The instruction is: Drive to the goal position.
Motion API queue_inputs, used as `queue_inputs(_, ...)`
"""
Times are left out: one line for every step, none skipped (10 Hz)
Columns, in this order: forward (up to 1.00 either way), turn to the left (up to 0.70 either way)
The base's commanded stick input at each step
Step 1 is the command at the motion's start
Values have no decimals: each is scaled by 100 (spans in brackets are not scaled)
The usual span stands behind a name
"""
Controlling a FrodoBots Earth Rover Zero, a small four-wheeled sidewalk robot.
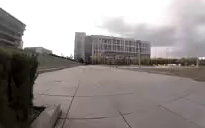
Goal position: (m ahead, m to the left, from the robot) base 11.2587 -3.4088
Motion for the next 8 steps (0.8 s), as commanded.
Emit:
queue_inputs(45, 0)
queue_inputs(49, 0)
queue_inputs(63, 0)
queue_inputs(70, 0)
queue_inputs(70, 0)
queue_inputs(70, 0)
queue_inputs(70, 0)
queue_inputs(70, 0)
